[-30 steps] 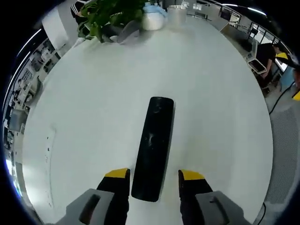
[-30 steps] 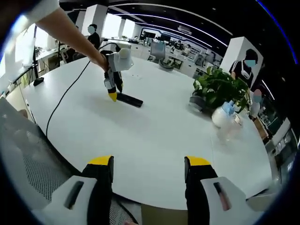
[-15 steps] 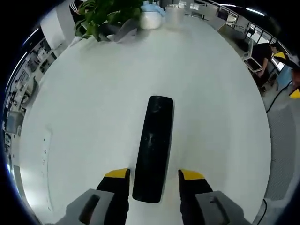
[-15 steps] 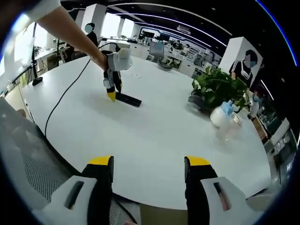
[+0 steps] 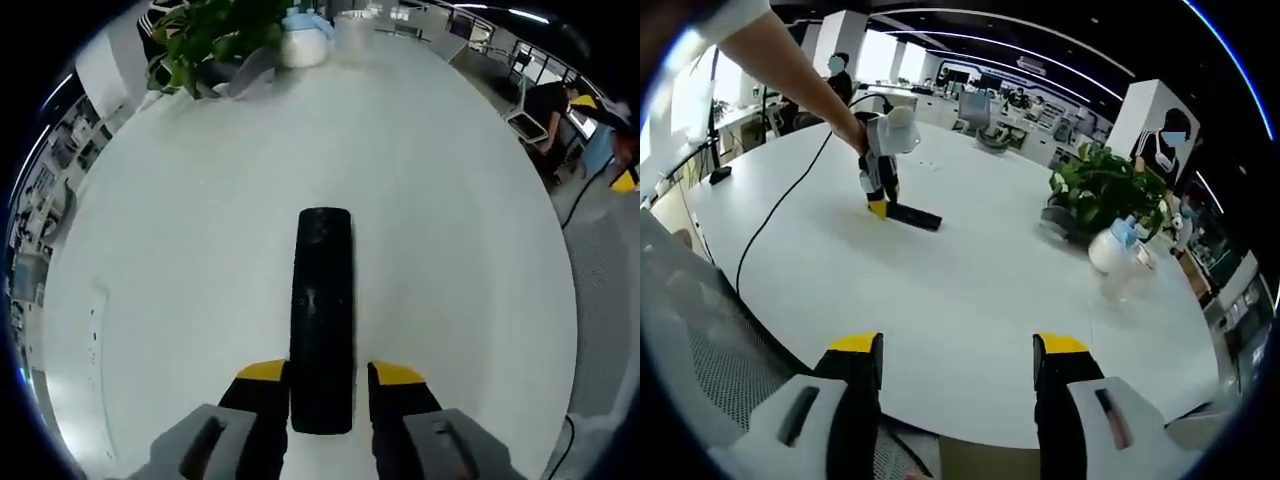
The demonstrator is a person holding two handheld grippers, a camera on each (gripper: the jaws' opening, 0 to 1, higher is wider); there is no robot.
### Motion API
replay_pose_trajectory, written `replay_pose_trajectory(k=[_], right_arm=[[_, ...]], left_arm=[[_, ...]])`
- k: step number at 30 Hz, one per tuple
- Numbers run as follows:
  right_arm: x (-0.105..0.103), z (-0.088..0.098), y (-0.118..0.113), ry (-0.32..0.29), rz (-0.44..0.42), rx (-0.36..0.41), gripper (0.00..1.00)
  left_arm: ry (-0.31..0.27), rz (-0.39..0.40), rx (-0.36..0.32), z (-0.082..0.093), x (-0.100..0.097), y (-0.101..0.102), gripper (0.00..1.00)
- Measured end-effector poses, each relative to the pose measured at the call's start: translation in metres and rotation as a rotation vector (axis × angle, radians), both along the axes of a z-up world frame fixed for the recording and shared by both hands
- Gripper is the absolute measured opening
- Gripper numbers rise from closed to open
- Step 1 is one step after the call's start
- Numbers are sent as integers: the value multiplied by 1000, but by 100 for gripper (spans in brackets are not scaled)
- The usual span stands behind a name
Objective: Press the specified remote control buttons in sequence, fully releasing each button before pressing the next.
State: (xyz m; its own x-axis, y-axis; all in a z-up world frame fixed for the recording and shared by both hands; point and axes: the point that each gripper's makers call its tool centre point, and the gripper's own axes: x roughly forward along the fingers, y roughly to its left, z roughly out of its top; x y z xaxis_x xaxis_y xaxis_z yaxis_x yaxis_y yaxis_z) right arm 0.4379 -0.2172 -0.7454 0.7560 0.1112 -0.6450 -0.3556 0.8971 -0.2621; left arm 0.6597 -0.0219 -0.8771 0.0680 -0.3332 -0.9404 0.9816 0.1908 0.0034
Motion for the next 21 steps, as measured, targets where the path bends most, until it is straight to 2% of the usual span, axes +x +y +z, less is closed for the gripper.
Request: replay_pose_trajectory(k=[5,12,21], right_arm=[[-1,0,2,1,9,-5,63],[-1,0,2,-2,11,-8,62],[-1,1,2,-7,12,-4,62]], left_arm=[[-2,-2,1,1,-1,0,25],[-7,3,-14,2,-1,2,25],[-34,56,-41,3,-2,2,24]])
